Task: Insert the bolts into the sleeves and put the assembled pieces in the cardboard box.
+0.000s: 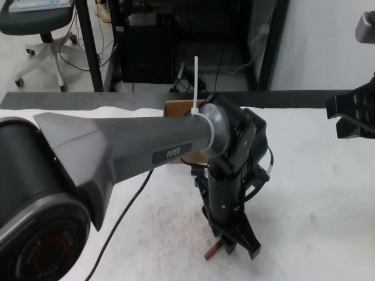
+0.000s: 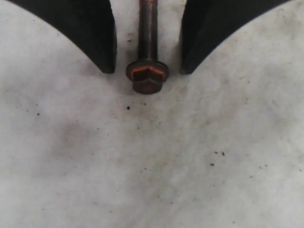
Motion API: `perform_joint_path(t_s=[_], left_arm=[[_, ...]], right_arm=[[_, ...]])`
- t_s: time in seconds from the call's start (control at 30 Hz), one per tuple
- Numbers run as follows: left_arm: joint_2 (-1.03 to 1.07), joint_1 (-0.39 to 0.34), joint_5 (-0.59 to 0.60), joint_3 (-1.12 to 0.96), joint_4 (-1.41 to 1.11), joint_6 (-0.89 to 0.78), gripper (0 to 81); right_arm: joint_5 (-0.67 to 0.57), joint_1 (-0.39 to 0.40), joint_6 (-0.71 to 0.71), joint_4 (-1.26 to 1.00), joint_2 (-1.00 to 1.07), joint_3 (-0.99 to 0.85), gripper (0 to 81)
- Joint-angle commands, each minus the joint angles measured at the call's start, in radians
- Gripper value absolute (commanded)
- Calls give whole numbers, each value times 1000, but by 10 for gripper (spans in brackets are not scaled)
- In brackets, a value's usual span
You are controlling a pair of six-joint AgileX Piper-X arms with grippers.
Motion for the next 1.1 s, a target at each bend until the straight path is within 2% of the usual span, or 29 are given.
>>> perform_joint_path(t_s=[0.0, 0.07, 0.13, 0.17, 0.6, 0.73, 0.9, 1.07], left_arm=[[-5, 0, -9, -4, -10, -6, 352], [-5, 0, -9, -4, -10, 4, 229], [-5, 0, -9, -4, -10, 9, 57], [-5, 0, -9, -4, -10, 19, 2], [-34, 0, 6, -38, -34, 21, 2], [-121, 10, -16, -40, -91, 30, 2], [-269, 33, -16, -38, -215, -35, 2], [-449, 51, -1, 44, -430, -69, 2]], right_arm=[[-14, -5, -8, -13, -13, -1, 5], [-14, -5, -8, -15, -13, -1, 5], [-14, -5, -8, -19, -13, -1, 5], [-14, -5, -8, -19, -13, -1, 5], [-14, -5, -34, -19, -13, -1, 5], [-14, -5, -34, -19, -13, -1, 5], [-14, -5, -34, -19, -13, -1, 5], [-14, -5, -33, -29, -13, -1, 5]])
